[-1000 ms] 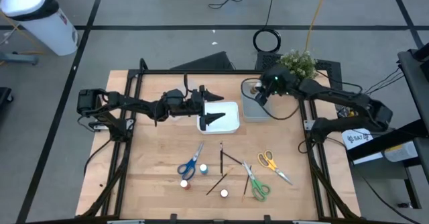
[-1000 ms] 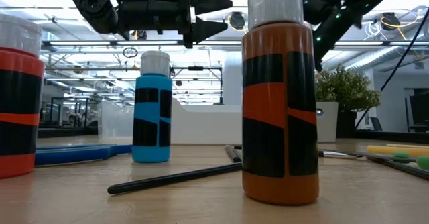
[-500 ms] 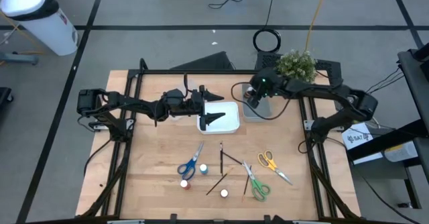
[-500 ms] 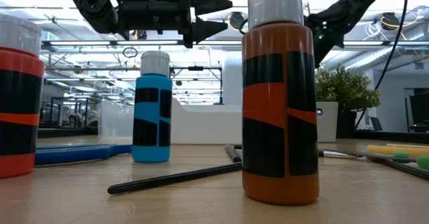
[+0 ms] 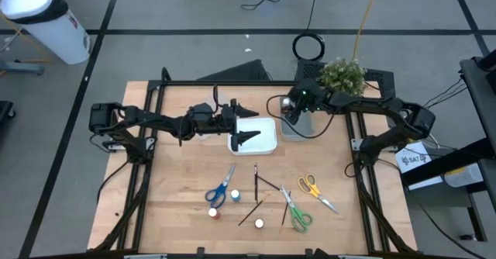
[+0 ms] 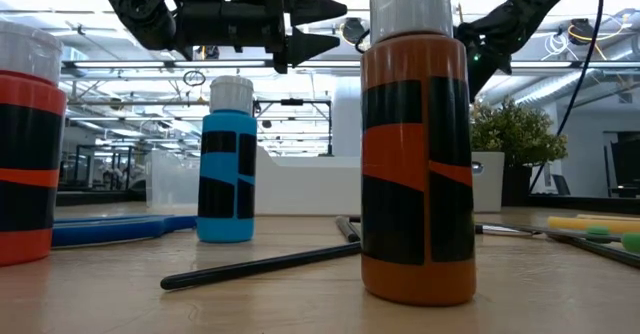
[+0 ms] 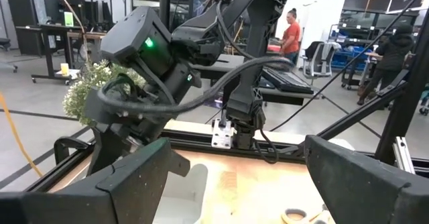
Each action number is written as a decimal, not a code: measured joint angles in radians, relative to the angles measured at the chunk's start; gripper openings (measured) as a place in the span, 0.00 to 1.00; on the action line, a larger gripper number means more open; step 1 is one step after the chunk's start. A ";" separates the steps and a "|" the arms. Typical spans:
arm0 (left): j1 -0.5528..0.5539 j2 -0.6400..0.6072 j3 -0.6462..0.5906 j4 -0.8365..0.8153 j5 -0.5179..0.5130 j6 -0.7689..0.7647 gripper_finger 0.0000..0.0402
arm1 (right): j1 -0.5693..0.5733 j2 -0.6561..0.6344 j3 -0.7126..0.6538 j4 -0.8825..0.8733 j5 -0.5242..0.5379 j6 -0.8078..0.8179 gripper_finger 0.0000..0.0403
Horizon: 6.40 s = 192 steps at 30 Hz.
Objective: Pick & Place Paint Supplies
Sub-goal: Put the yellow paint bottle in the gray bin, then put the left orange paint bottle in the gray bin
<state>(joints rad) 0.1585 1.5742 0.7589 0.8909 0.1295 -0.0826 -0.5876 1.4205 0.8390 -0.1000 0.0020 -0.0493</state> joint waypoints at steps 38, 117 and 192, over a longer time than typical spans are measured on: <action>-0.936 -0.366 0.000 -1.332 -0.749 -1.010 0.87 | 0.664 -0.565 -0.114 -0.100 -0.004 0.141 0.64; -1.076 0.369 0.097 -0.772 -0.966 -0.705 0.38 | 1.085 -0.358 -0.199 0.506 0.000 0.196 0.64; -0.545 0.471 0.503 -0.678 -0.348 -0.085 0.33 | 1.082 0.112 0.224 0.040 0.253 0.330 0.26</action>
<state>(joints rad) -0.3865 2.0449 1.2621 0.2127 -0.2187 -0.1673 0.4944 1.5322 1.0626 -0.0605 0.2550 0.2806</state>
